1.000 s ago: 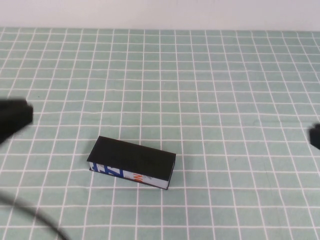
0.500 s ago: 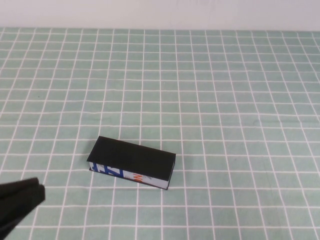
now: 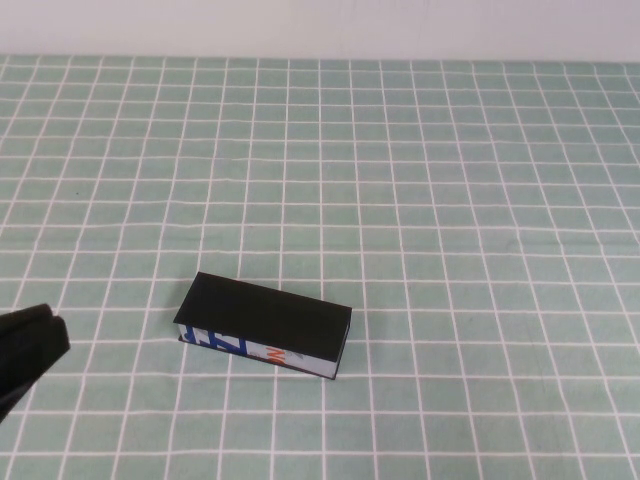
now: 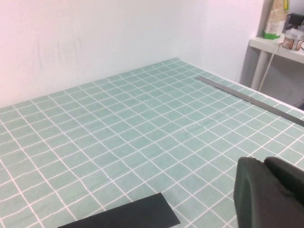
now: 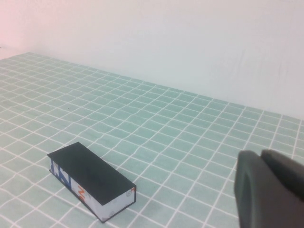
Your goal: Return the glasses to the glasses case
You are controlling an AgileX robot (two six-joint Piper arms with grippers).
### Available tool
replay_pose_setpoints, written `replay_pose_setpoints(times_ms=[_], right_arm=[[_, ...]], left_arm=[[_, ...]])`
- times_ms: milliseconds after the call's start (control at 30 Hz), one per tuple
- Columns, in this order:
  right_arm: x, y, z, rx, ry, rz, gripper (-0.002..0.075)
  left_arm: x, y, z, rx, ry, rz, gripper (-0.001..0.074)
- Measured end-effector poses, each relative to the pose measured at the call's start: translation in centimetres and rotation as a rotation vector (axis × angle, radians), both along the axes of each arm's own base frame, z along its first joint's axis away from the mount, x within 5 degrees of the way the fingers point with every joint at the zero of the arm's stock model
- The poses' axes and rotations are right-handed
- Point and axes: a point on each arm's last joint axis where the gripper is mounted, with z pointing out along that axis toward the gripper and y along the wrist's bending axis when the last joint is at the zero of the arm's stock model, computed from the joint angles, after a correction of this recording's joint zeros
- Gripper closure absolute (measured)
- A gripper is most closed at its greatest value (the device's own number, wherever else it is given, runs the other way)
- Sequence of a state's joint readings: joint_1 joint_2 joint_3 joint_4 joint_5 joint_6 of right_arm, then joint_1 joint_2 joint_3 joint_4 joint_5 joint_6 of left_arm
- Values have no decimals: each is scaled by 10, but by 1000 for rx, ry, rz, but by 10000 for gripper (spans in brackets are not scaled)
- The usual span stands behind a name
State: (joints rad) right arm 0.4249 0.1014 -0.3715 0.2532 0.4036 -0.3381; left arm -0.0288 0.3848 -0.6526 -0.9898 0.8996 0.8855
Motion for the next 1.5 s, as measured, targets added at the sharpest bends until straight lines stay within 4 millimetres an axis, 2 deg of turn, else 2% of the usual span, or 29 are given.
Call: replay_pose_setpoints(times_ms=[567, 700, 867, 1033, 1233, 1367, 1500], right_arm=[[0, 0, 0, -1, -1, -1, 738], [0, 0, 0, -1, -1, -1, 738], [0, 0, 0, -1, -1, -1, 738], [0, 0, 0, -1, -1, -1, 738], [0, 0, 0, -1, -1, -1, 738], [0, 0, 0, -1, -1, -1, 738], [0, 0, 0, -1, -1, -1, 737]], left_arm=[[0, 0, 1, -4, -5, 6, 737], [0, 3, -2, -21, -42, 53, 737], [-8, 12, -19, 1, -114, 160, 737], [-9, 22, -44, 35, -47, 288, 737], [-11, 30, -47, 48, -52, 378, 737], [-12, 42, -48, 19, -96, 520, 737], [-8, 52, -66, -32, -121, 643, 737]])
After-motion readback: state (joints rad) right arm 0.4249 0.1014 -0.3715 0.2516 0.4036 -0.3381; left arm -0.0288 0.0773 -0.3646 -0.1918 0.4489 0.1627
